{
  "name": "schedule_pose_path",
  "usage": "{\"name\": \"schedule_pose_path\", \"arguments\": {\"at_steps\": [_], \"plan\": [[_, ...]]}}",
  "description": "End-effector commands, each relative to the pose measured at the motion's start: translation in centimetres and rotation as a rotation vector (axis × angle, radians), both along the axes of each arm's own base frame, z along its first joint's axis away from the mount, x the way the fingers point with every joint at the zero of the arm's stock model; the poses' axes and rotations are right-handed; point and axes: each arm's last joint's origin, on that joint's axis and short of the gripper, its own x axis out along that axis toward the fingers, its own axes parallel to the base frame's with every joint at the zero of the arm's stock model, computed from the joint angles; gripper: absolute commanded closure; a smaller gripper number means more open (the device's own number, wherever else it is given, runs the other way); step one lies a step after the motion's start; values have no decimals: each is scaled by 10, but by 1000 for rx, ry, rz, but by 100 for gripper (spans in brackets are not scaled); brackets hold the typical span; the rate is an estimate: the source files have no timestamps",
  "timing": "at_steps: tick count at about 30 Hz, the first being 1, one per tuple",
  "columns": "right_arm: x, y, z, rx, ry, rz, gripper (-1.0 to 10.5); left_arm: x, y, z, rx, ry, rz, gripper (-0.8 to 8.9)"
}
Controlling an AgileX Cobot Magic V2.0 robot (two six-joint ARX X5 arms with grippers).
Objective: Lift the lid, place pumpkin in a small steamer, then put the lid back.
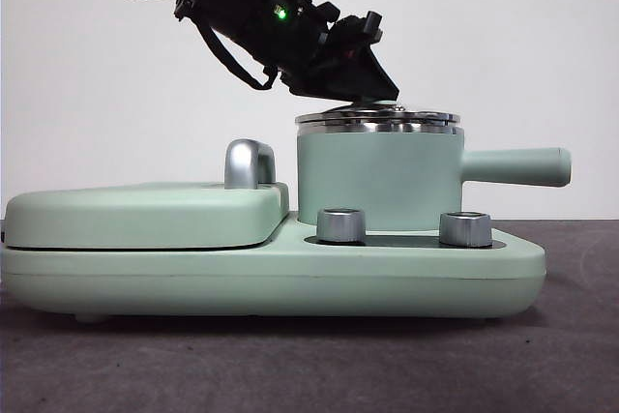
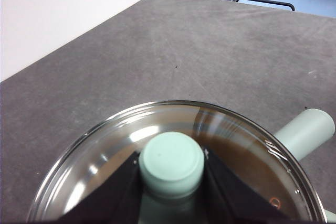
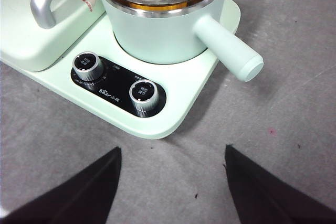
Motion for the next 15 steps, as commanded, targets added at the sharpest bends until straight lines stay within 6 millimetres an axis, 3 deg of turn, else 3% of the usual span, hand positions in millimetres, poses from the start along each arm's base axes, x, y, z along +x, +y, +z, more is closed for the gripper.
{"name": "schedule_pose_path", "arguments": {"at_steps": [1, 15], "plan": [[1, 1, 2, 11, -4, -4, 639, 3, -7, 8, -36, -19, -10, 804], [1, 1, 2, 8, -6, -8, 639, 2, -8, 7, -53, 12, -24, 804]]}}
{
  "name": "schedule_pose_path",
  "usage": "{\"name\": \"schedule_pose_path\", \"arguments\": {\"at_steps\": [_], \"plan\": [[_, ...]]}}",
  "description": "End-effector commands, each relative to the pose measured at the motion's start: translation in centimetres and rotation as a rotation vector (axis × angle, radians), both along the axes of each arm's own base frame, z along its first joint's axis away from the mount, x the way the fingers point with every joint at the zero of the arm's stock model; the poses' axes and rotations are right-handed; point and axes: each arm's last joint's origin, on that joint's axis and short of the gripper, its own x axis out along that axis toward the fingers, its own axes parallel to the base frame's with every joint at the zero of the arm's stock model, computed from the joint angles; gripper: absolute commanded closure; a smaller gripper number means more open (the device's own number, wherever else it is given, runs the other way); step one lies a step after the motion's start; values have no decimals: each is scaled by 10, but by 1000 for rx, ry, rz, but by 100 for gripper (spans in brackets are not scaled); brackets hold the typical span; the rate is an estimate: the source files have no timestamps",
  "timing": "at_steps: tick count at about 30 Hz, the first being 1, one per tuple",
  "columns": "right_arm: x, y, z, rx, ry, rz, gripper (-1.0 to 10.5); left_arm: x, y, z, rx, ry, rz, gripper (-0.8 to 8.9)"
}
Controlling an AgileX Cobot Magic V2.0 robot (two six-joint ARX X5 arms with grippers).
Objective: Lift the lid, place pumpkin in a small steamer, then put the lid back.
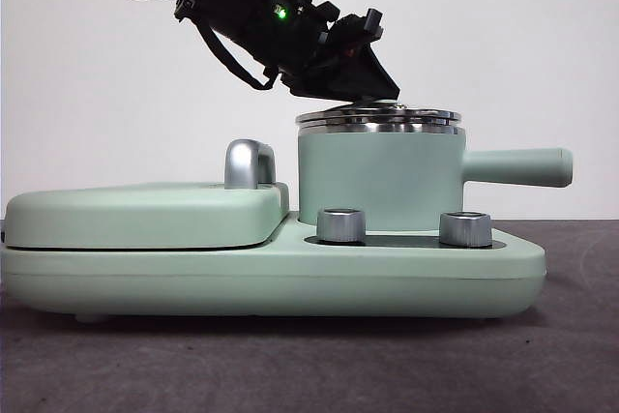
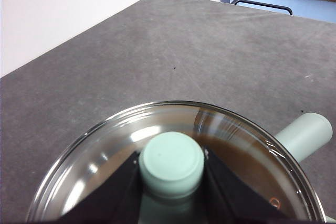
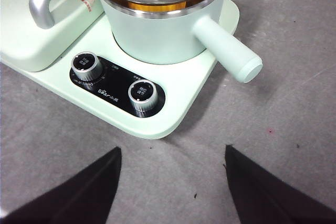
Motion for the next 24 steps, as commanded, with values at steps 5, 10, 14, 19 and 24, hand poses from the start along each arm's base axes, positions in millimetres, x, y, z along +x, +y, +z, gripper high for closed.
{"name": "schedule_pose_path", "arguments": {"at_steps": [5, 10, 14, 19, 24], "plan": [[1, 1, 2, 10, -5, -6, 639, 1, -8, 7, -20, -32, -31, 804], [1, 1, 2, 10, -5, -6, 639, 0, -10, 7, -6, -55, -36, 804], [1, 1, 2, 10, -5, -6, 639, 0, -10, 7, -6, -55, -36, 804], [1, 1, 2, 10, -5, -6, 639, 0, -10, 5, 11, -46, -36, 804], [1, 1, 2, 10, -5, -6, 639, -1, -9, 1, 55, -38, -25, 804]]}}
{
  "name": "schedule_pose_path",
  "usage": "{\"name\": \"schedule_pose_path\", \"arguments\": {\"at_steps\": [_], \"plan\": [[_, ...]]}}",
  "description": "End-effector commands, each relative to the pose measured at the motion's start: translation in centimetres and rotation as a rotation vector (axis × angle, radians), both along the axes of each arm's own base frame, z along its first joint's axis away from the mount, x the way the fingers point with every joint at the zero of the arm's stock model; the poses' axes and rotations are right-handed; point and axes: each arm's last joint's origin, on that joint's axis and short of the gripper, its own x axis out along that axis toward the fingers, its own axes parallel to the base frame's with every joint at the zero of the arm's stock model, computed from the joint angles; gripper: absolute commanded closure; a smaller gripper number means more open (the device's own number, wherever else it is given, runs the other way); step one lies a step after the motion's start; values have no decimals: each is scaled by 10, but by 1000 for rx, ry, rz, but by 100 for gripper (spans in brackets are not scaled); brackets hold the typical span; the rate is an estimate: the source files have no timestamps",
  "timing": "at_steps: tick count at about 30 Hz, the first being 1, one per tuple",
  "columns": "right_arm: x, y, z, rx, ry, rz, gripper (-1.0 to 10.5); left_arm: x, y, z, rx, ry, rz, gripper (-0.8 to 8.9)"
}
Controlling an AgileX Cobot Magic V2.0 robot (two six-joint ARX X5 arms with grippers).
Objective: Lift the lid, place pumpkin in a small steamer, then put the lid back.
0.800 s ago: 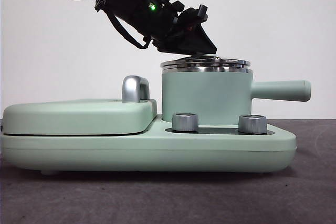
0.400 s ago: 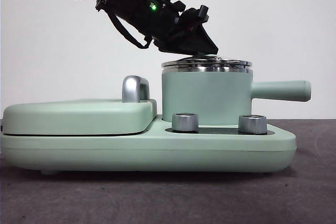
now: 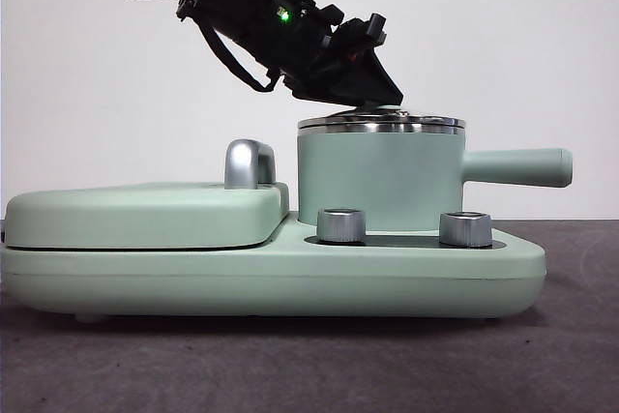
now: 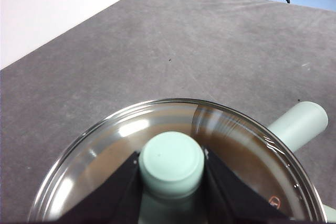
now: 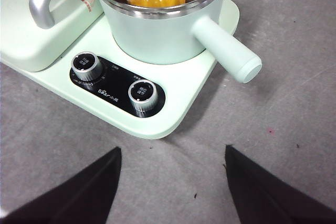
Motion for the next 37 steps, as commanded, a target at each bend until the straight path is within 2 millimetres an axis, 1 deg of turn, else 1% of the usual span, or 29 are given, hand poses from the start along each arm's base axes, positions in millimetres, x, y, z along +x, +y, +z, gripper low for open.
{"name": "schedule_pose_path", "arguments": {"at_steps": [1, 7, 9, 11, 12, 16, 19, 24, 27, 30, 32, 37], "plan": [[1, 1, 2, 10, -5, -6, 639, 2, -6, 3, 10, -36, -12, 804], [1, 1, 2, 10, -5, -5, 639, 3, -6, 2, 6, -38, -12, 796], [1, 1, 2, 10, -5, -5, 639, 3, -6, 3, -2, -30, -10, 703], [1, 1, 2, 10, -5, -5, 639, 3, -6, 3, -12, -16, -3, 565], [1, 1, 2, 10, -5, -5, 639, 3, -6, 3, -15, -11, -2, 538], [1, 1, 2, 10, -6, -6, 639, 3, -6, 3, -27, 4, 5, 534], [1, 1, 2, 12, -11, -5, 639, 2, -5, 5, -67, 62, 30, 534], [3, 2, 5, 31, -45, -5, 639, -3, 5, 20, -123, 158, 79, 534], [4, 2, 7, 41, -63, -4, 639, -8, 16, 33, -117, 166, 91, 534], [5, 3, 9, 51, -84, -3, 639, -14, 31, 47, -102, 185, 117, 534], [6, 4, 10, 56, -97, -2, 639, -18, 45, 54, -79, 220, 147, 534], [14, 8, 9, 34, -91, 9, 639, -29, 81, 59, -53, 376, 259, 537]]}}
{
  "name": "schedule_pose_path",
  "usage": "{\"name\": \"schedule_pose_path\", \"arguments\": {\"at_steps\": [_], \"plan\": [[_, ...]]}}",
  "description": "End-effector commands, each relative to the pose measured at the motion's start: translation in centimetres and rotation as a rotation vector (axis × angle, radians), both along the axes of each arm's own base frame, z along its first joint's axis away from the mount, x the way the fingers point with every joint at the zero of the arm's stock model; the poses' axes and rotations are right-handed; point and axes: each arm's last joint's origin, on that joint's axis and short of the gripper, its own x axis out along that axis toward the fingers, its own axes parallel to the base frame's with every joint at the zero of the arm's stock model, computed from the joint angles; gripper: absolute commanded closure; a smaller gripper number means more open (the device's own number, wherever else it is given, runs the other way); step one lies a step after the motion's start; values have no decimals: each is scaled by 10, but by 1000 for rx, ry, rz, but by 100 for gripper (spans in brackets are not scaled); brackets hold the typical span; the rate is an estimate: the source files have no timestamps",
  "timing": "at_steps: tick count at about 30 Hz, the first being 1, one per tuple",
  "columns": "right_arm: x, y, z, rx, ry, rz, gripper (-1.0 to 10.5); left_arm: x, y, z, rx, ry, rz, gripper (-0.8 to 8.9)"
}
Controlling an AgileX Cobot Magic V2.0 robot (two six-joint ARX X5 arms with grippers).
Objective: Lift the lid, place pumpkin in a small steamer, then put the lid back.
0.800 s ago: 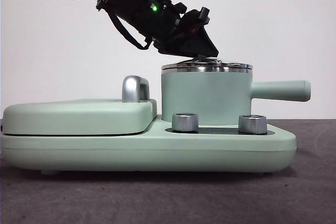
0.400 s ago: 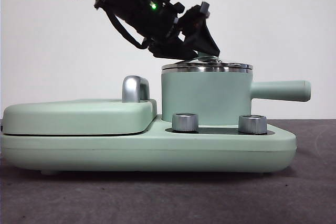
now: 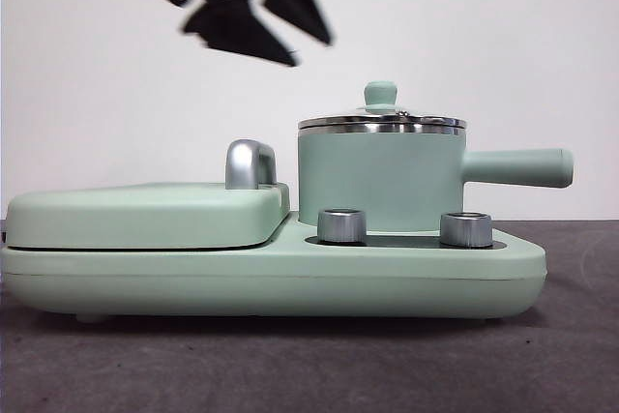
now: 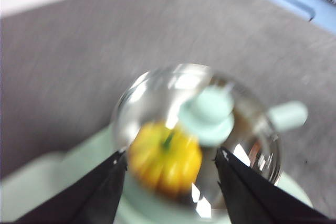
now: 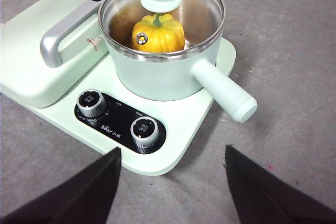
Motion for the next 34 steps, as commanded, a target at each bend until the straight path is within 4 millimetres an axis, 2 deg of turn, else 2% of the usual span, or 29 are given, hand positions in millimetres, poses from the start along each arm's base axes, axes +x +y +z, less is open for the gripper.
{"name": "schedule_pose_path", "arguments": {"at_steps": [1, 8, 18, 25, 31, 32, 33, 34], "plan": [[8, 5, 0, -27, -1, 15, 639, -4, 13, 1, -18, 66, 60, 537], [39, 22, -7, -82, -1, 56, 639, -32, 53, -1, -53, 94, 156, 537], [78, 46, -17, -20, -25, 143, 639, -81, 88, -24, -160, 157, 291, 537], [86, 55, -24, -14, 5, 185, 639, -113, 104, -36, -177, 140, 383, 536], [85, 55, -26, -19, 21, 194, 664, -121, 107, -40, -119, 178, 371, 539], [85, 55, -26, -20, 21, 192, 768, -121, 107, -40, -118, 180, 372, 593], [85, 55, -26, -22, 20, 188, 931, -121, 106, -40, -120, 180, 372, 754], [85, 55, -26, -24, 19, 190, 929, -121, 106, -40, -123, 181, 373, 791]]}}
